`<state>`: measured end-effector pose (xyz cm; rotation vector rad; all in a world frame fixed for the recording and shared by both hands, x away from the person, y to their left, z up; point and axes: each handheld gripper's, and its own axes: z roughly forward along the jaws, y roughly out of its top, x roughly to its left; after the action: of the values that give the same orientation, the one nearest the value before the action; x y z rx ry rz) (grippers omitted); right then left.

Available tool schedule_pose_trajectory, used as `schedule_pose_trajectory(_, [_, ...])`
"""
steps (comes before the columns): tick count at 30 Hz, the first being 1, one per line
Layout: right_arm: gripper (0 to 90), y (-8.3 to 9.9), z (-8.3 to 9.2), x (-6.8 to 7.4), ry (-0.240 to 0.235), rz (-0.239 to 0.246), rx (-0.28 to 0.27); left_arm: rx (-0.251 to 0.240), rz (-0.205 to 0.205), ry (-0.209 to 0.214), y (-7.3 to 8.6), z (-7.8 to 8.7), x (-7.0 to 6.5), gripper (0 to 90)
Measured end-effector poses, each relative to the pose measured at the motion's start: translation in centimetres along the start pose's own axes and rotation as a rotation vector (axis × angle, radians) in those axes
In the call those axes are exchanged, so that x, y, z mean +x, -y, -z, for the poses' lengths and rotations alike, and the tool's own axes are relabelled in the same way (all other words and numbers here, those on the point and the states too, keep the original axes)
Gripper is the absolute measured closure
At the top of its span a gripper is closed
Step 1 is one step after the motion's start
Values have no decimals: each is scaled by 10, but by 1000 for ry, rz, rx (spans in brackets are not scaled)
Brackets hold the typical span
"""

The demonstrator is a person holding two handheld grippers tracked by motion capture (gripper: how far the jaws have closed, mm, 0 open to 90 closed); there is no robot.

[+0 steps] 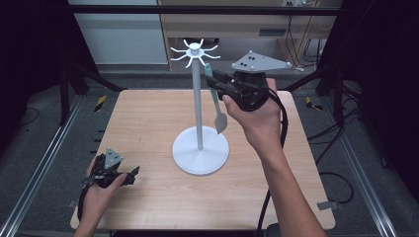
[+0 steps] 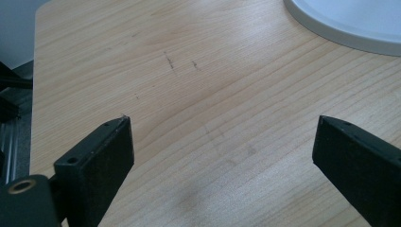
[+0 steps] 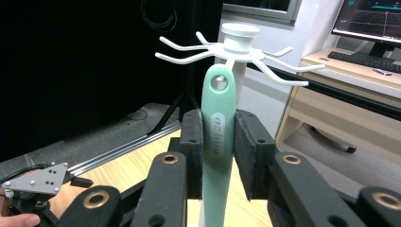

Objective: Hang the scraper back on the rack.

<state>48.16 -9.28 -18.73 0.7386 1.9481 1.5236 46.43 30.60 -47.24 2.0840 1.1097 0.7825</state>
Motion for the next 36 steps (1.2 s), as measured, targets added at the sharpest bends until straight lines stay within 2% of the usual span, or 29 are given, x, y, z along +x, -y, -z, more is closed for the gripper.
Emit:
schedule_pose_trajectory(17, [743,0,-12,-3,-4,-13,17,-2,7,-1,0,0,1,59])
schedule_pose_trajectory(33, [736,1,-12,-3,-14,-21,9,4,2,1,0,0,0,59])
schedule_pose_trajectory(36, [697,2,-11,-3,-22,-27,13,2,4,1,0,-1,0,59])
